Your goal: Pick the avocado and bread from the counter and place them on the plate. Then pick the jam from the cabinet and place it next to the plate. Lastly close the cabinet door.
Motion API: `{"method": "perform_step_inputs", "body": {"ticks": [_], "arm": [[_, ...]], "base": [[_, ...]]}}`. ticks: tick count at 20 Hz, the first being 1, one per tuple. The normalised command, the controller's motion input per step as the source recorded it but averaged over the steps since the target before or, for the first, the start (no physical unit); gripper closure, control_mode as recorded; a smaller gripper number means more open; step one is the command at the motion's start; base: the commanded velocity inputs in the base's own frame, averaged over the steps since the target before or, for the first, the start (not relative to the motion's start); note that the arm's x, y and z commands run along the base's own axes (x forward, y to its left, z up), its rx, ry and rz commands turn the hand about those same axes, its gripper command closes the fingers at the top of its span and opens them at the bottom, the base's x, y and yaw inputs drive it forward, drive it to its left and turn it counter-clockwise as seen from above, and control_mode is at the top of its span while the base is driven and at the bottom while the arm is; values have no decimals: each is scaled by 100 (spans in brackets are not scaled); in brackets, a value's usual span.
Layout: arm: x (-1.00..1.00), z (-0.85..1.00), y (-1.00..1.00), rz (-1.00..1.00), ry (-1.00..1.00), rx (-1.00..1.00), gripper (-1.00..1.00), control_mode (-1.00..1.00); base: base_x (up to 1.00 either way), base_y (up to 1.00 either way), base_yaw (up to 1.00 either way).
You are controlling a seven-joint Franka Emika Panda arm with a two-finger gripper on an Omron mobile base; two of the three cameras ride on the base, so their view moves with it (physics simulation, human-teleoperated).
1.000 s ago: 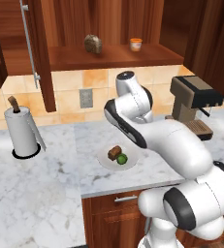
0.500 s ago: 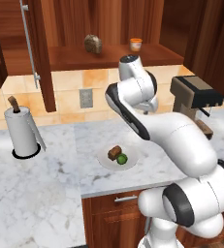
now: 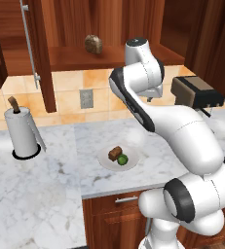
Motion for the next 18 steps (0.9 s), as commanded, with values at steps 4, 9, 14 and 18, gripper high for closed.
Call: {"method": "perform_step_inputs", "body": {"ticks": [4,9,14,18], "arm": [[0,41,-4,16,-3,-6,-100,-100],[0,42,-2,16,-1,-6,-100,-100],[0,29,-15,12,-14,-1,-100,-100],[0,23,-14,10,-31,0,-100,-100]], "base": [[0,0,0],[0,0,0],[0,0,0],[0,0,0]]}}
